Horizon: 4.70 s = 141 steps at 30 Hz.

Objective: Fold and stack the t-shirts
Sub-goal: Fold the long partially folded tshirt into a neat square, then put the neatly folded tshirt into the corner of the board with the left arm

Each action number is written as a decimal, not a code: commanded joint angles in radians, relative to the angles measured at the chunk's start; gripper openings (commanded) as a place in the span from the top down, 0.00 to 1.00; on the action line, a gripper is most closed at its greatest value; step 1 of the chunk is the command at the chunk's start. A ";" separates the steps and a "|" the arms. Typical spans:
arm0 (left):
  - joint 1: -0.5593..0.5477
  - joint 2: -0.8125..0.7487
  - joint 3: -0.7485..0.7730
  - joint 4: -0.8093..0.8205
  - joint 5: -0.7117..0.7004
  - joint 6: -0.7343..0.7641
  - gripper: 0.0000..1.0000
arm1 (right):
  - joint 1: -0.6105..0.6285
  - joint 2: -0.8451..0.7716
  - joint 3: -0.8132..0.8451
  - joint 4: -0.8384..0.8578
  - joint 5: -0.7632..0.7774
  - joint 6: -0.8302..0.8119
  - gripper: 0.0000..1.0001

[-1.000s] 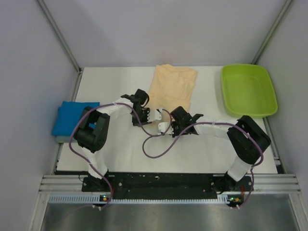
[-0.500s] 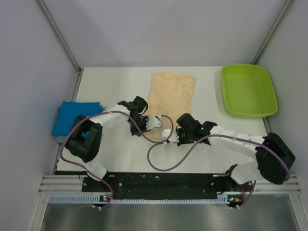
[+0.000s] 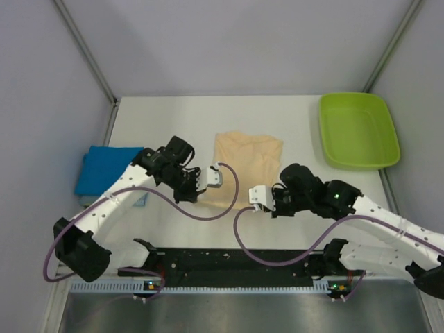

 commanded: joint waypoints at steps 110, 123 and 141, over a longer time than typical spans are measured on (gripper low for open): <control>0.219 0.991 0.656 0.699 -0.025 -1.158 0.01 | -0.769 0.875 0.487 0.274 -0.005 0.939 0.23; 0.249 1.021 0.577 0.783 0.347 -1.330 1.00 | -0.770 0.705 0.436 0.277 0.028 0.912 0.19; 0.545 0.516 0.373 -0.026 -0.071 -0.468 1.00 | -0.769 0.520 0.364 0.247 0.110 0.852 0.01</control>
